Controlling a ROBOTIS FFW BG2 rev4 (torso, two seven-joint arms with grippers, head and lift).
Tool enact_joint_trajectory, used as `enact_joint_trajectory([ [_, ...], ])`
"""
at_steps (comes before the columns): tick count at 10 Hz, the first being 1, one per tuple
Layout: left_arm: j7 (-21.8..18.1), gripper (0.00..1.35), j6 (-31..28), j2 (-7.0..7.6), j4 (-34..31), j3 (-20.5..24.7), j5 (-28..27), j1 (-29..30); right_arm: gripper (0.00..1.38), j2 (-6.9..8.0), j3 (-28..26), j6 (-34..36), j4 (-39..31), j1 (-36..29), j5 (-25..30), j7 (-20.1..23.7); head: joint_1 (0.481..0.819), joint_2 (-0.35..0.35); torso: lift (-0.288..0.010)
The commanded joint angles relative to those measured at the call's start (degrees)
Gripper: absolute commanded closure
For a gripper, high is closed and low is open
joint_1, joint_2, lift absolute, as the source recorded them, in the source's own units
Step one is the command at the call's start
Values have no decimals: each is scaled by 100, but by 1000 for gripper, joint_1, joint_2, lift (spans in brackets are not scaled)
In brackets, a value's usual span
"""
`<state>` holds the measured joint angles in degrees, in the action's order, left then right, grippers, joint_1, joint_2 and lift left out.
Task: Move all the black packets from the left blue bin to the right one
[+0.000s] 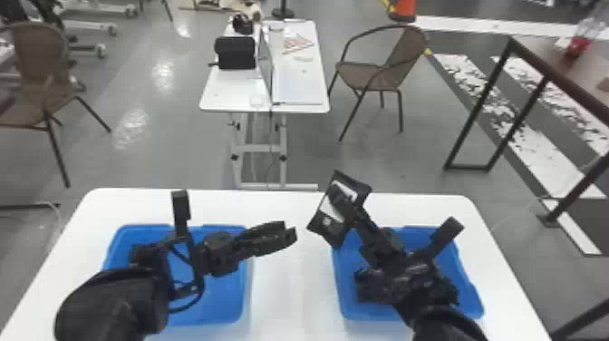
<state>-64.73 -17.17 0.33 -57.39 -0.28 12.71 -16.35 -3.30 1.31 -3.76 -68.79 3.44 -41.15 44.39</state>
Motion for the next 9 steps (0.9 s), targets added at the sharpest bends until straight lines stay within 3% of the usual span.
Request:
enact_joint_trajectory([
  [1, 320, 127, -446, 82, -677, 415, 276, 615, 1282, -232, -360, -2, 481, 192, 28, -1, 695, -108, 0],
  [3, 1366, 147, -859, 231, -1679, 916, 794, 1433, 1282, -672, -536, -2, 1518, 438, 46, -18, 695, -123, 0],
  [4, 2034, 148, -1131, 231, -2172, 1250, 865, 1784, 1282, -795, -544, -2, 2081, 623, 46, -62, 695, -122, 0],
  [5, 2430, 148, -1184, 187, -2382, 1487, 1093, 1995, 1268, -865, -624, -2, 2599, 799, 54, -141, 695, -117, 0],
  [6, 2447, 148, -1210, 134, -2462, 1715, 1120, 2048, 1243, -874, -773, 24, 3021, 922, 63, -282, 695, -101, 0],
  [7, 2447, 148, -1307, 134, -2602, 1847, 944, 2057, 1053, -891, -870, 279, 3162, 957, 81, -466, 695, -100, 0],
  [8, 2447, 148, -1333, 134, -2734, 1891, 759, 2066, 501, -935, -975, 183, 3021, 957, 388, -607, 695, -103, 0],
  [9, 2456, 148, -1500, 108, -2971, 1944, 399, 2092, 105, -909, -1256, -107, 2713, 904, 872, -669, 695, -103, 0],
])
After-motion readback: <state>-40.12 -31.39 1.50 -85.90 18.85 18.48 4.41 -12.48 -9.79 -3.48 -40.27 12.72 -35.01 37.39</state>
